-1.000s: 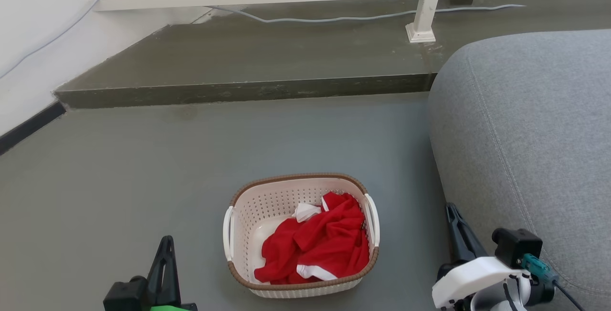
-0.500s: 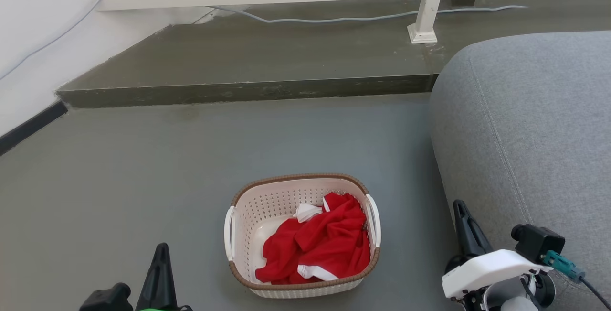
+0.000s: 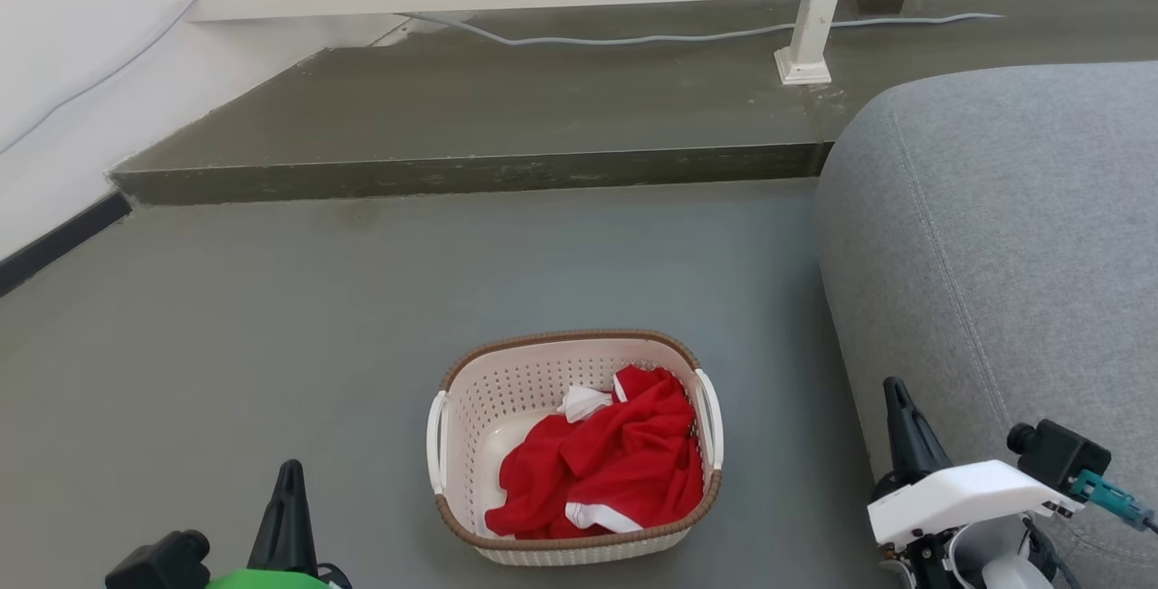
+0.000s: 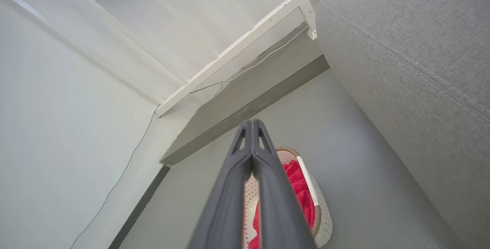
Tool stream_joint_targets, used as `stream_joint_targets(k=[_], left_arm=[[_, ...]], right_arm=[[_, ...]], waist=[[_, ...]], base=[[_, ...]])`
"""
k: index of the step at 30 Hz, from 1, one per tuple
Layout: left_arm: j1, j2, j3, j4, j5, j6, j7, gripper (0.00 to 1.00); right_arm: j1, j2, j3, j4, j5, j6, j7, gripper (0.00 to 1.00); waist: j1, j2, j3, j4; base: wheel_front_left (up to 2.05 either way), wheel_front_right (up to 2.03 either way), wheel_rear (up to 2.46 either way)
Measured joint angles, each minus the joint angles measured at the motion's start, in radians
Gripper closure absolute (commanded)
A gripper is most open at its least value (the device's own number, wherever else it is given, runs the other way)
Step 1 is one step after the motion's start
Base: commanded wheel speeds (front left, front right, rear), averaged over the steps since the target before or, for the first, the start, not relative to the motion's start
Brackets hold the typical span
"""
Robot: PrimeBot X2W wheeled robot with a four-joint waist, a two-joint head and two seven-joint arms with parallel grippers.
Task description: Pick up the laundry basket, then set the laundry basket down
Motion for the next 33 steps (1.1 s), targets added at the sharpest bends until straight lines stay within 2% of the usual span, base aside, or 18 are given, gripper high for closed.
stream_joint_targets(k=[33], left_arm=[[-0.088, 0.031, 0.055, 0.073, -0.469, -0.079, 0.092, 1.00]], right_arm=[[-0.051, -0.020, -0.109, 0.025, 0.434, 0.074, 0.097, 1.00]], waist=[[0.0000, 0.0000, -0.008, 0.009]], base=[[0.00, 0.00, 0.00]])
